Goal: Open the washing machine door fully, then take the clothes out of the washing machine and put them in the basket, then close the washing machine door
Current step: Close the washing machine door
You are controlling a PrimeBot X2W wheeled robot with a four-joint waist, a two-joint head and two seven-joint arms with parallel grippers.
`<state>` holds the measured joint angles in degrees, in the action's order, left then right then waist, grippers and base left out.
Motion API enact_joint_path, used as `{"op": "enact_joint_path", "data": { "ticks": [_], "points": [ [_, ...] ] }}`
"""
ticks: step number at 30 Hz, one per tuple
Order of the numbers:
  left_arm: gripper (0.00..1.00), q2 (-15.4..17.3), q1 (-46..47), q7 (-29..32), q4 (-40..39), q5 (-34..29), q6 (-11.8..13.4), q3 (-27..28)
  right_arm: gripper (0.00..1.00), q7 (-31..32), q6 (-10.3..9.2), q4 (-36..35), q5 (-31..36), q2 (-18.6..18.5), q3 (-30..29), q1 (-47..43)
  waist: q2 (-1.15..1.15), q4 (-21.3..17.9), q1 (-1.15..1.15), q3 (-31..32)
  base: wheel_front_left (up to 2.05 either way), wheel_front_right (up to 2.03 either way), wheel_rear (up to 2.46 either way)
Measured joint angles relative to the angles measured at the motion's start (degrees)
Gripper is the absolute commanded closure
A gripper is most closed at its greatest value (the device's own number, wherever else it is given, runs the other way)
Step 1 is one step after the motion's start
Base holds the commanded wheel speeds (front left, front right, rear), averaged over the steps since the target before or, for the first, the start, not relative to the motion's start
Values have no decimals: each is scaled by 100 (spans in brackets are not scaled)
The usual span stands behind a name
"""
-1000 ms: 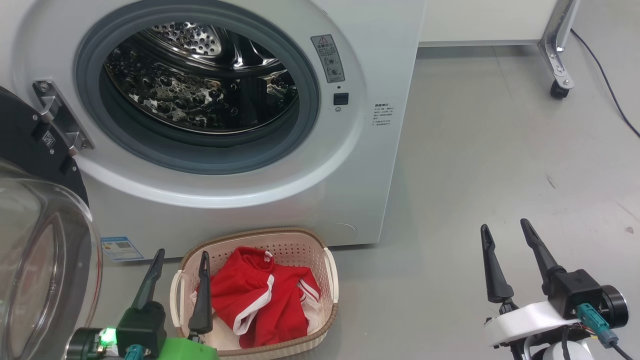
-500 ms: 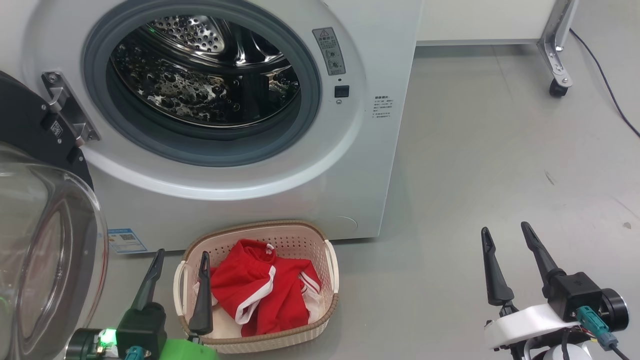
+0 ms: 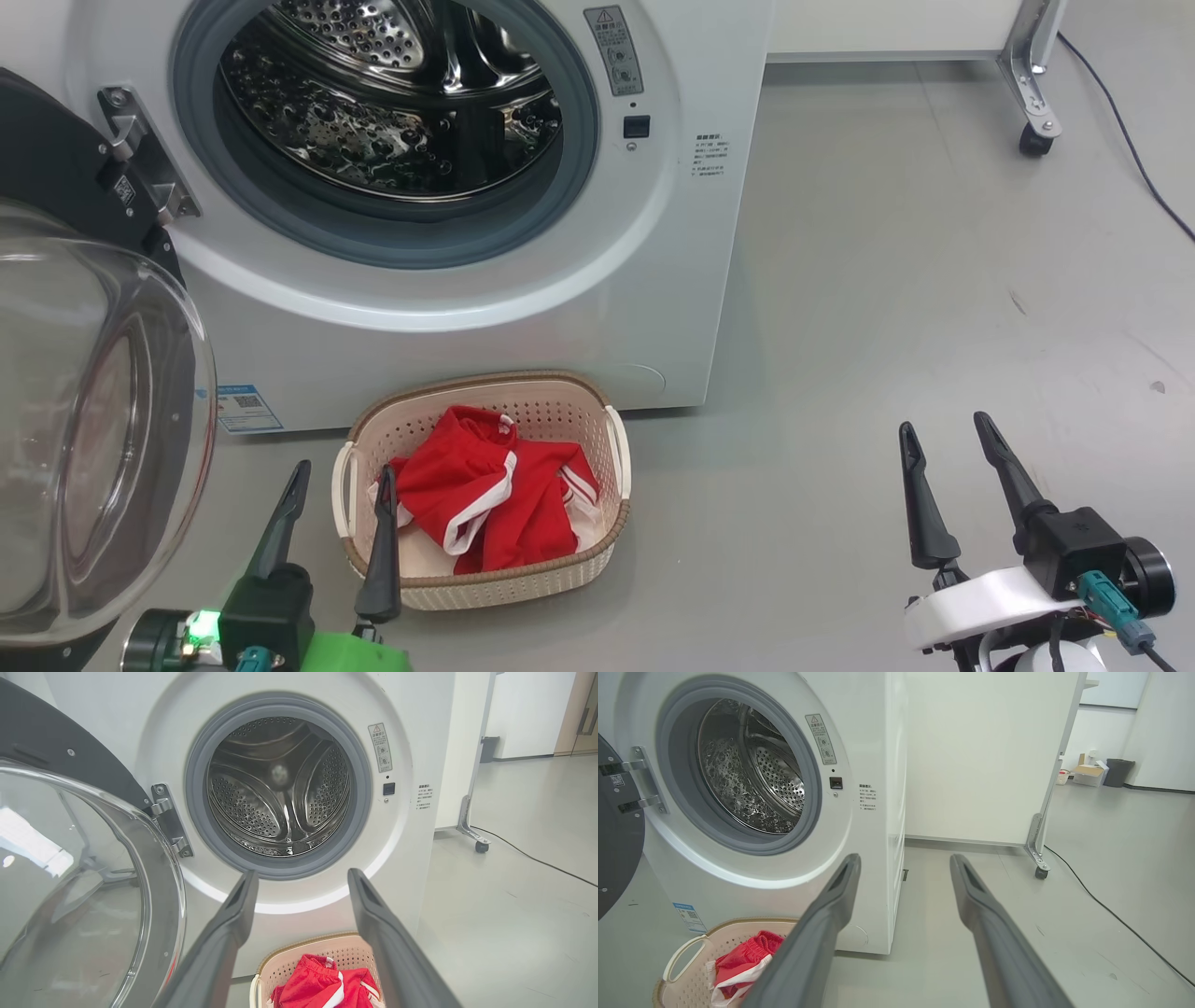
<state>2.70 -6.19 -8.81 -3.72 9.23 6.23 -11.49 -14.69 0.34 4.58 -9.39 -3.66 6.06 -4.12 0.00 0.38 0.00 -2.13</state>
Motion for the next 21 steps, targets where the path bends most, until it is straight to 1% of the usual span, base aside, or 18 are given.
{"op": "enact_joint_path", "data": {
  "ticks": [10,21],
  "points": [
    [0,8,-9,19,-58,-29,0,7,0,1,-1,-12,0,-3,-1,0,0,-10,0,1,-52,52,0],
    [0,8,-32,44,-82,-31,1,7,0,27,-2,-19,0,-11,0,0,0,8,0,10,-12,12,0]
  ]
}}
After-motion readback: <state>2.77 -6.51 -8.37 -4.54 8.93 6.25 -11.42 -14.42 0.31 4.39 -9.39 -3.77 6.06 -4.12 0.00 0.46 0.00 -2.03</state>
